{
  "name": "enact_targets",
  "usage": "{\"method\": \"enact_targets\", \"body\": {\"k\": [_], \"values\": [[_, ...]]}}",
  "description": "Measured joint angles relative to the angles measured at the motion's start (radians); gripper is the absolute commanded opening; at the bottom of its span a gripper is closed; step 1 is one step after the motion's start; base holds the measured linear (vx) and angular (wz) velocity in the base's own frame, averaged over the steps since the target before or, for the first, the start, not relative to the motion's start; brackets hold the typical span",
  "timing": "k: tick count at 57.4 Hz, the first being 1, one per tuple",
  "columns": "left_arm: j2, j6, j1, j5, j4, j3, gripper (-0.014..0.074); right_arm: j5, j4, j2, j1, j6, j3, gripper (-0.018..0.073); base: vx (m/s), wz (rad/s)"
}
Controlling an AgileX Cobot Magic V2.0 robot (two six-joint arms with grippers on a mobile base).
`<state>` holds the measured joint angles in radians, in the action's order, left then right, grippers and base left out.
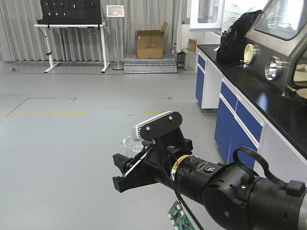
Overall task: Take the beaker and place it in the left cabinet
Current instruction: 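Hold the beaker in the right gripper while the base drives to the cabinet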
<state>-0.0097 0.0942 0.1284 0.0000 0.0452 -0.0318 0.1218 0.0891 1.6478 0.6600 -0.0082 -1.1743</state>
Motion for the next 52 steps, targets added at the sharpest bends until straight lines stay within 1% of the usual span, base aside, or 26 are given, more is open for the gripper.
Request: {"method": "enact_targets", "body": {"k": [23, 52], "values": [[0.000, 0.000, 0.000, 0.000, 0.000, 0.000, 0.0001, -0.001, 0.000, 0.000, 0.000, 0.000, 0.000, -0.0009, 0.61, -0.01], [0.000, 0.000, 0.000, 0.000, 0.000, 0.000, 0.0001, -0.005, 0.000, 0.000, 0.000, 0.000, 0.000, -0.0009, 0.70, 0.05]]}}
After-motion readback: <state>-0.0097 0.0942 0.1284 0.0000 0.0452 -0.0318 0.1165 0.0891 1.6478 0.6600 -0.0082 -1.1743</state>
